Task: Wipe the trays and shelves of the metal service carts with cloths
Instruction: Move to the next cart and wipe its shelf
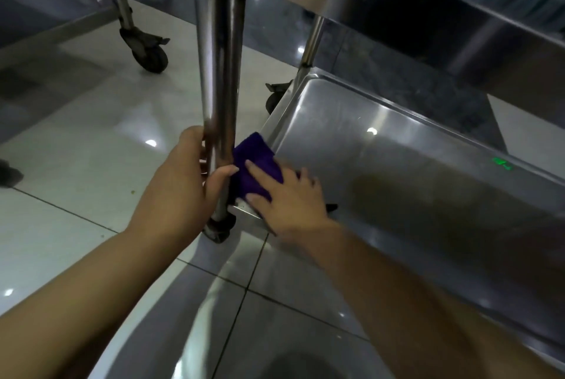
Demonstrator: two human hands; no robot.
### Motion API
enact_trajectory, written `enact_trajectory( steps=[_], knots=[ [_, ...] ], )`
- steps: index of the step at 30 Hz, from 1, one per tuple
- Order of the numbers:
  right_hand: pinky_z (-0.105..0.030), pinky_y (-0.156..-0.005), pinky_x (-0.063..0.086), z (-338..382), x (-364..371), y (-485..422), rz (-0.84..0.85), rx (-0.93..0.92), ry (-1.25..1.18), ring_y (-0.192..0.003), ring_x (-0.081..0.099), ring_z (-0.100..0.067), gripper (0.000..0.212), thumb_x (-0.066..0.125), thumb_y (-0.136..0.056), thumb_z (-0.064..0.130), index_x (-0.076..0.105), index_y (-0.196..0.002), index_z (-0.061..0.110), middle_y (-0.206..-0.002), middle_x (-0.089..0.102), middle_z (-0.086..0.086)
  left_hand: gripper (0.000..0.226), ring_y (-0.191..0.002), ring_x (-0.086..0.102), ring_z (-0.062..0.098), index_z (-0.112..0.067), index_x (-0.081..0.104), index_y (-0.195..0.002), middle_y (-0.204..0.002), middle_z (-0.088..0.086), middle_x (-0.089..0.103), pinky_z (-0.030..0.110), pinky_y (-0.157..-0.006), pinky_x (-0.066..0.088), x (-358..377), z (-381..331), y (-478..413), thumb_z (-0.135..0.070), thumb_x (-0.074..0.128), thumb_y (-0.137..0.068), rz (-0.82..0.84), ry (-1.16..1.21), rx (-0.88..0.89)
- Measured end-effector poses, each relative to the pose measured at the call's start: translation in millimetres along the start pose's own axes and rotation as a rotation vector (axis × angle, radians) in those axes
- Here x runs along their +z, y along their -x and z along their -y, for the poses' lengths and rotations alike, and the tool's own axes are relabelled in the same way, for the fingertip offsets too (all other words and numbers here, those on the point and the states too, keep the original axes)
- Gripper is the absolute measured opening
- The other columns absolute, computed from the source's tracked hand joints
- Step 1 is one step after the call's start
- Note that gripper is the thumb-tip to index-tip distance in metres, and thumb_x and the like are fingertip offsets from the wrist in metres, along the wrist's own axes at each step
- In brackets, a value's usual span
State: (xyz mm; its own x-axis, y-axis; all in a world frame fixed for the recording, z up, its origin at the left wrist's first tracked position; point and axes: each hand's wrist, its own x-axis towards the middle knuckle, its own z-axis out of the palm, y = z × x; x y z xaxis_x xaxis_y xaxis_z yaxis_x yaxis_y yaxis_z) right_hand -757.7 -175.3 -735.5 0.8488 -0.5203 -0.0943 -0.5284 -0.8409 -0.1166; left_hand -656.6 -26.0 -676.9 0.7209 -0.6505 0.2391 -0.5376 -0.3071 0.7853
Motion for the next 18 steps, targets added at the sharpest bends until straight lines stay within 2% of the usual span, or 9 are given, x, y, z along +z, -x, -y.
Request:
enact_trajectory(
  steps=[2,5,6,8,12,14,16,18],
  knots=[
    [-0.05,-0.104,0.023,-41,-8,-11,-0.011,0.18,0.062,-0.129,0.029,-0.037,0.055,0.025,-0.093,0.061,0.002,-0.142,0.054,-0.154,0.018,-0.003,0.044,-0.073,0.048,-0.005,-0.037,0.031,-0.116,-0.098,-0.016,0.047,0.008,-0.062,0.032,-1,-1,1,-0.037,0.061,-0.084,0.0,0.01,-0.009],
    [-0.056,-0.106,0.021,-88,-28,-26,0.014,0.687,-0.053,-0.131,0.024,-0.043,0.057,0.023,-0.096,0.056,0.004,-0.148,0.043,-0.156,0.012,-0.01,0.043,-0.073,0.048,-0.006,-0.039,0.03,-0.115,-0.098,-0.015,0.049,0.01,-0.062,0.033,0,-4,2,-0.034,0.061,-0.086,-0.012,0.034,-0.037],
    [-0.059,-0.107,0.02,-90,-30,-30,0.03,0.759,-0.062,-0.131,0.022,-0.045,0.058,0.021,-0.096,0.055,0.002,-0.149,0.04,-0.155,0.01,-0.013,0.043,-0.074,0.048,-0.006,-0.039,0.03,-0.115,-0.098,-0.015,0.049,0.01,-0.062,0.034,1,-5,2,-0.033,0.061,-0.086,-0.017,0.045,-0.046],
    [-0.061,-0.106,0.019,-72,-29,-36,0.054,0.681,0.002,-0.132,0.02,-0.046,0.059,0.021,-0.096,0.055,0.0,-0.149,0.037,-0.155,0.008,-0.014,0.042,-0.075,0.049,-0.004,-0.04,0.031,-0.114,-0.098,-0.015,0.049,0.01,-0.063,0.035,2,-7,4,-0.033,0.061,-0.086,-0.028,0.064,-0.059],
    [-0.053,-0.106,0.017,-16,-11,-24,0.047,0.09,0.011,-0.129,0.02,-0.04,0.059,0.025,-0.091,0.059,-0.002,-0.143,0.05,-0.156,0.006,-0.003,0.042,-0.085,0.053,0.003,-0.034,0.038,-0.117,-0.104,-0.01,0.052,0.015,-0.067,0.04,0,-7,6,-0.038,0.062,-0.083,-0.055,0.048,-0.068],
    [-0.046,-0.105,0.017,-23,-9,-14,0.042,-0.087,-0.033,-0.127,0.02,-0.034,0.057,0.029,-0.091,0.06,0.0,-0.14,0.057,-0.156,0.007,0.004,0.044,-0.087,0.054,0.009,-0.022,0.046,-0.117,-0.108,-0.001,0.052,0.022,-0.069,0.044,-1,-6,7,-0.041,0.064,-0.081,-0.082,-0.045,-0.063],
    [-0.041,-0.105,0.02,-55,-13,-14,0.019,-0.01,-0.021,-0.129,0.026,-0.032,0.056,0.033,-0.092,0.06,0.007,-0.141,0.057,-0.155,0.014,0.004,0.042,-0.083,0.053,0.012,-0.013,0.051,-0.112,-0.108,0.006,0.049,0.026,-0.066,0.044,-3,-6,13,-0.037,0.066,-0.081,-0.113,-0.162,-0.028],
    [-0.045,-0.107,0.022,-90,-19,-17,-0.005,0.329,-0.029,-0.132,0.027,-0.037,0.055,0.032,-0.093,0.058,0.011,-0.144,0.051,-0.156,0.016,-0.002,0.035,-0.081,0.052,0.023,-0.005,0.053,-0.106,-0.102,0.014,0.049,0.032,-0.064,0.043,-2,-7,22,-0.026,0.068,-0.083,-0.152,-0.287,0.094]
  ],
)
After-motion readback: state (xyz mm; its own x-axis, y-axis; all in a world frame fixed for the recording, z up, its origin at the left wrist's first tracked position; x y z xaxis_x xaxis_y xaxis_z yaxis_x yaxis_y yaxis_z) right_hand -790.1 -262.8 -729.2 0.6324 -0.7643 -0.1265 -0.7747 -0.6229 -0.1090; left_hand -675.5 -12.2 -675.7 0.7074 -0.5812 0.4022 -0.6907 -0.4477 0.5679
